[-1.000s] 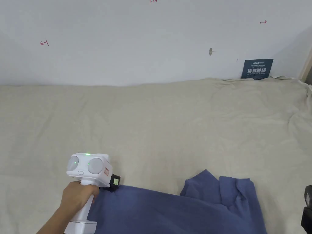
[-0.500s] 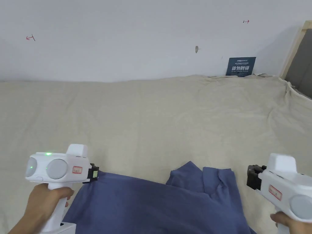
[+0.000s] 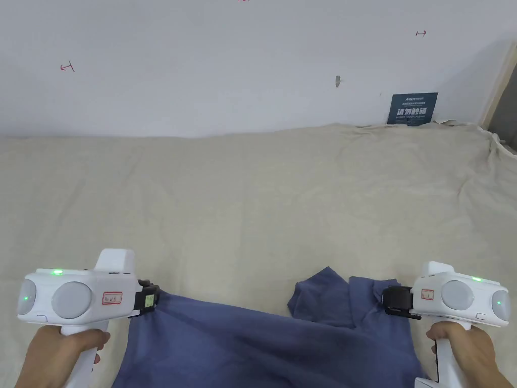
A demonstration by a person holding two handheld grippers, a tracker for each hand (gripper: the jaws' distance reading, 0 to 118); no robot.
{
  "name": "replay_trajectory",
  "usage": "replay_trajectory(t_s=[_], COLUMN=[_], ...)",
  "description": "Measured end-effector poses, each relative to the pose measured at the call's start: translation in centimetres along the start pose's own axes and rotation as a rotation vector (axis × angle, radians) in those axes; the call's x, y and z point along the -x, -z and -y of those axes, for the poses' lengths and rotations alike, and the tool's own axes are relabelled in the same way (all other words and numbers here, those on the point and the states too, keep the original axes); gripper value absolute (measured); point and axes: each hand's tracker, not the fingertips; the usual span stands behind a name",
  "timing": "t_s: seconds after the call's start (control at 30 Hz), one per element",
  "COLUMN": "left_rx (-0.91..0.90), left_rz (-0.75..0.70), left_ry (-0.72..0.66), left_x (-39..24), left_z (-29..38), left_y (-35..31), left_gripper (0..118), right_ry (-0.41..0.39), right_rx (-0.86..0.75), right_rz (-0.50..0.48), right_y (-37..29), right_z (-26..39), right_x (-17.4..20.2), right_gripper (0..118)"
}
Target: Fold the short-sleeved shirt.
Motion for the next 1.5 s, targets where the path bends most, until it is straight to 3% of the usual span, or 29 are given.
replay_trajectory(t_s=[0.1, 0.13, 0.17, 0.27, 0.3, 0.6, 0.93, 1.5], left_rx=[0.001, 0.001, 0.002, 0.004, 0.003, -0.020, -0.143, -0.508], left_rz=[-0.001, 0.000, 0.001, -0.001, -0.002, -0.009, -0.024, -0.162], left_ry=[-0.002, -0.003, -0.003, 0.000, 0.002, -0.015, -0.063, 0.002], left_x=[0.0, -0.1, -0.1, -0.4, -0.5, -0.7, -0.1, -0.9], left_z=[0.2, 0.2, 0.3, 0.5, 0.6, 0.9, -0.5, -18.5], left_y=[0.2, 0.2, 0.2, 0.3, 0.3, -1.0, -5.6, -19.3], left_gripper=[1, 1, 1, 1, 1, 1, 1, 1], right_ry=[-0.021, -0.025, -0.026, -0.052, -0.052, -0.106, -0.150, -0.212], right_rx=[0.026, 0.028, 0.030, 0.035, 0.021, -0.137, -0.377, -0.764], right_rz=[0.016, 0.012, 0.008, -0.028, -0.026, -0.064, -0.126, -0.156], right_y=[0.7, 0.9, 0.2, 0.1, 0.0, -6.4, -18.4, -31.5], right_z=[0.5, 0.7, 1.2, 1.8, 1.8, 1.4, -1.7, -18.2], right_x=[-0.1, 0.0, 0.8, 1.2, 1.0, 1.3, 2.8, 10.3], right_gripper=[86, 68, 43, 7, 3, 1, 2, 2])
